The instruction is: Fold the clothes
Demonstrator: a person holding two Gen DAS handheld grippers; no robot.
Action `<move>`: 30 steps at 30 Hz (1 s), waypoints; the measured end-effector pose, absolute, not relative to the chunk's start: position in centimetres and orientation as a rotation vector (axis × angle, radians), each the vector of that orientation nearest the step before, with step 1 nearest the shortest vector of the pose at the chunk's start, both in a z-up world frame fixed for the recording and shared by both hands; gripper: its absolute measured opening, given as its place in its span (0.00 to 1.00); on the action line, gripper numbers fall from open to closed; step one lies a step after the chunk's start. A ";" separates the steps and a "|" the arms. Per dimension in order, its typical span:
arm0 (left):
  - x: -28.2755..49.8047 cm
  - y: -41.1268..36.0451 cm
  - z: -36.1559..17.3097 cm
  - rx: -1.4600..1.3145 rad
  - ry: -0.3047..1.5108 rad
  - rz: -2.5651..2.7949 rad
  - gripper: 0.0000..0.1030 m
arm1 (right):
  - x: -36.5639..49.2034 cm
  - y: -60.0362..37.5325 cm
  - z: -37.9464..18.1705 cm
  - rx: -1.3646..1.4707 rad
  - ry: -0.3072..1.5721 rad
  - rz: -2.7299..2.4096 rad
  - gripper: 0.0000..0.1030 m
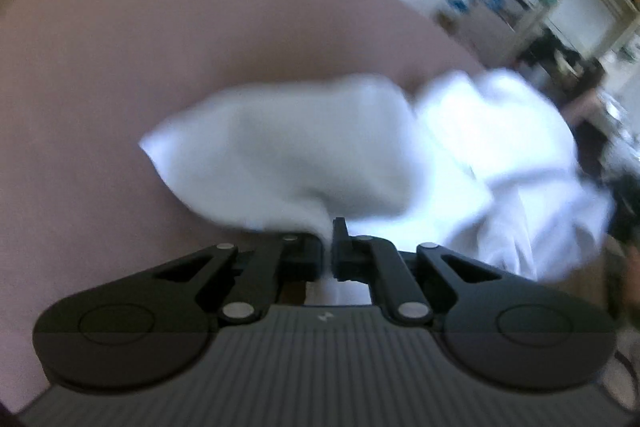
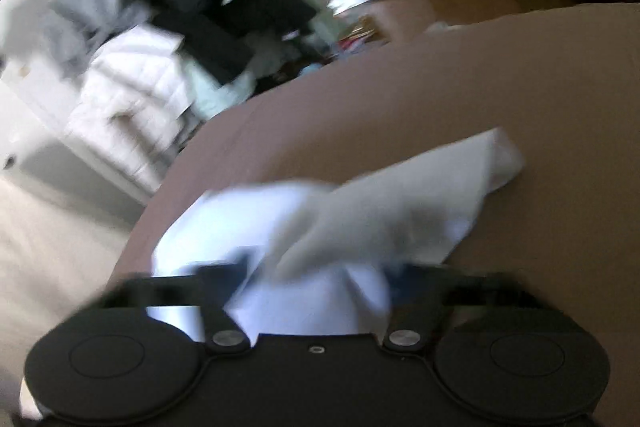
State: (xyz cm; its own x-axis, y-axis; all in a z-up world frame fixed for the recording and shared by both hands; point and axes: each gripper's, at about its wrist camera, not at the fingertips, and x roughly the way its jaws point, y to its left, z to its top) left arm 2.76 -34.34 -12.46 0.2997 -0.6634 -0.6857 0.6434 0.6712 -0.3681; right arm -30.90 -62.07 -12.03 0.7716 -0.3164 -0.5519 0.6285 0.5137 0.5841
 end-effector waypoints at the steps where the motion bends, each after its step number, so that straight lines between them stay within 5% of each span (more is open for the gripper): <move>1: 2.6 -33.8 -10.9 0.003 0.852 -0.826 0.04 | -30.4 -60.5 -11.1 0.774 0.431 -0.563 0.21; 4: 1.8 -30.8 -4.4 0.042 0.587 -0.736 0.04 | -30.7 -55.6 -7.9 0.683 0.442 -0.374 0.20; 9: 2.4 -25.6 -0.1 0.099 0.550 -0.580 0.04 | -30.5 -50.6 -4.7 0.663 0.596 0.051 0.20; 14: 4.9 -24.0 -6.9 0.140 0.825 -0.425 0.05 | -27.6 -43.8 -8.8 0.632 0.830 0.269 0.20; 19: 6.7 -22.3 -7.1 0.024 0.866 -0.413 0.05 | -25.1 -35.5 -12.2 0.476 1.043 0.465 0.20; 21: 6.8 -21.4 -6.9 0.024 0.871 -0.408 0.09 | -25.2 -34.3 -11.5 0.369 1.062 0.507 0.28; 23: 7.1 -20.0 -7.1 0.038 0.888 -0.401 0.09 | -25.1 -35.5 -9.8 0.268 1.043 0.487 0.51; 25: 7.3 -19.0 -7.0 0.018 0.910 -0.400 0.12 | -25.2 -37.3 -7.7 0.183 1.000 0.442 0.56; 30: 6.6 -16.7 -4.4 -0.244 0.819 -0.539 0.43 | -26.4 -48.2 -2.7 0.315 0.818 0.282 0.71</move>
State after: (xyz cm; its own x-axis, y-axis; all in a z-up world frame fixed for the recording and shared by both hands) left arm 6.61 -16.68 -4.45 0.5593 -0.5433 -0.6261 0.3601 0.8396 -0.4068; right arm -26.35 -48.21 -2.70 0.6517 0.3635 -0.6657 -0.1235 0.9168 0.3798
